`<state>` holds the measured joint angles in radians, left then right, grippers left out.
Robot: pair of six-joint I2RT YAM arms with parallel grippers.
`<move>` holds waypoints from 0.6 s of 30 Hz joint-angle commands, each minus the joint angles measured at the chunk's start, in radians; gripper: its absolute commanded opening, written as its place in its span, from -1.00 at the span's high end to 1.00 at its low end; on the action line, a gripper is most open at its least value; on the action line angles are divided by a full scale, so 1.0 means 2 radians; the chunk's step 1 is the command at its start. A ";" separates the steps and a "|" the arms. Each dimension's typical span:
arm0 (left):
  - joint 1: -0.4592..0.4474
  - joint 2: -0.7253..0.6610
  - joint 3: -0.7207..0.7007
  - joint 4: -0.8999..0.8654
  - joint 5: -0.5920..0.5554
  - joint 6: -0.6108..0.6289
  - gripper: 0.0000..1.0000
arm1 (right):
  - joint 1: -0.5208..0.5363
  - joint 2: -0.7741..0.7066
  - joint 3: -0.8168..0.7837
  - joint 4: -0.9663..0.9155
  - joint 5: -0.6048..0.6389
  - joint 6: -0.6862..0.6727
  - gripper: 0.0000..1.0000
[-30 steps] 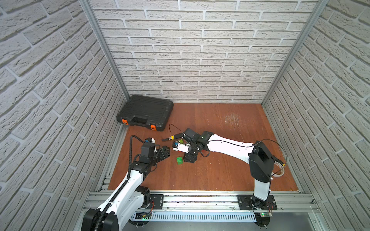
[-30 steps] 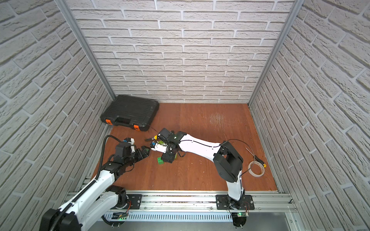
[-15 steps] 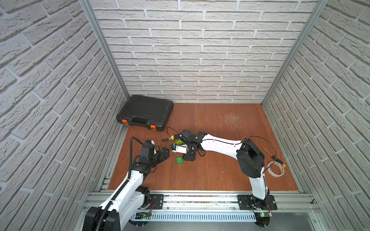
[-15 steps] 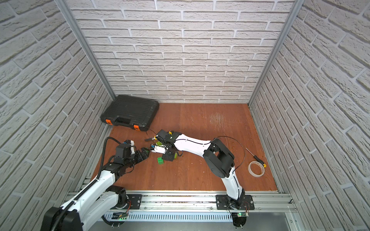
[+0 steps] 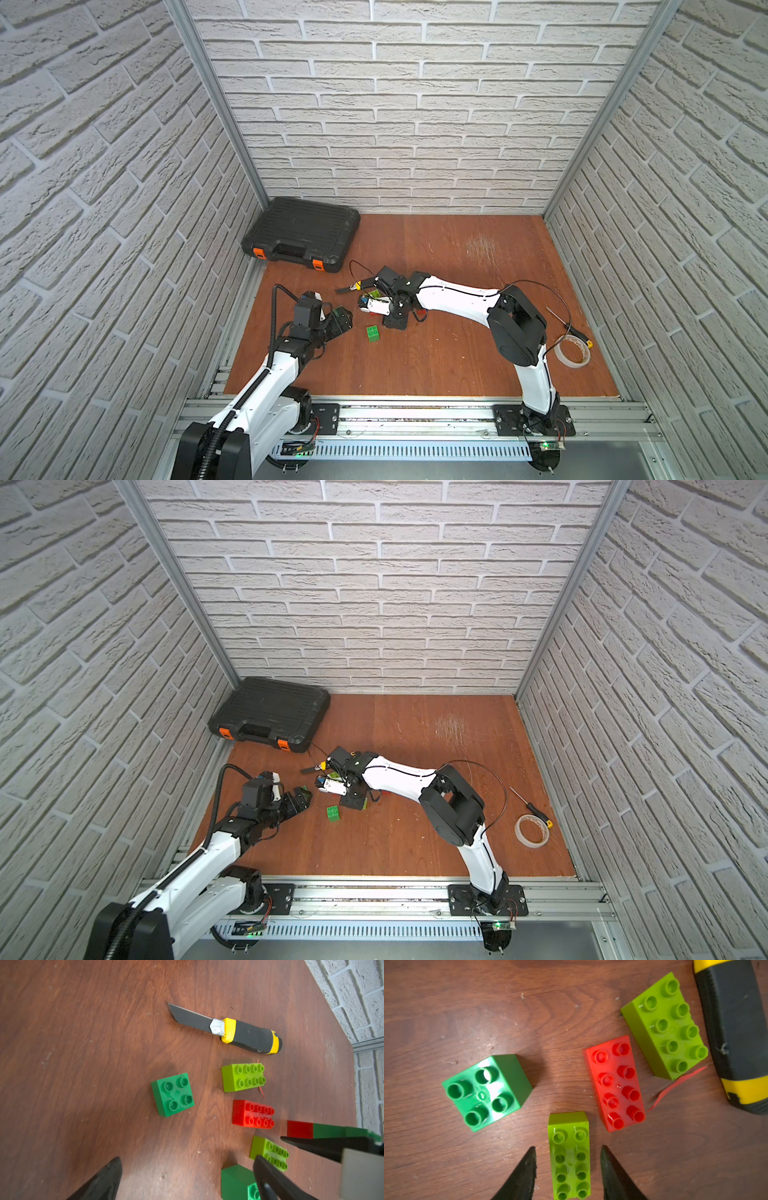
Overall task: Assemble a spoon with lego
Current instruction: Pick up the lego brick from the center of the board.
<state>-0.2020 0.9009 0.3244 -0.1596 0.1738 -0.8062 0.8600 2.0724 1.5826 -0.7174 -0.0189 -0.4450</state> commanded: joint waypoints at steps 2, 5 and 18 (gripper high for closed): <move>0.004 0.004 -0.006 0.016 0.005 0.001 -0.96 | -0.005 0.013 0.015 0.004 -0.001 0.001 0.07; 0.004 0.004 -0.006 0.016 0.005 0.002 -0.96 | -0.006 0.021 0.019 -0.002 -0.013 -0.002 0.09; 0.004 0.002 -0.006 0.013 0.005 0.003 -0.97 | -0.006 0.034 0.025 -0.017 -0.020 0.005 0.42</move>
<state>-0.2008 0.9073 0.3241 -0.1570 0.1741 -0.8059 0.8497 2.1468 1.6138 -0.7452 -0.0498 -0.4416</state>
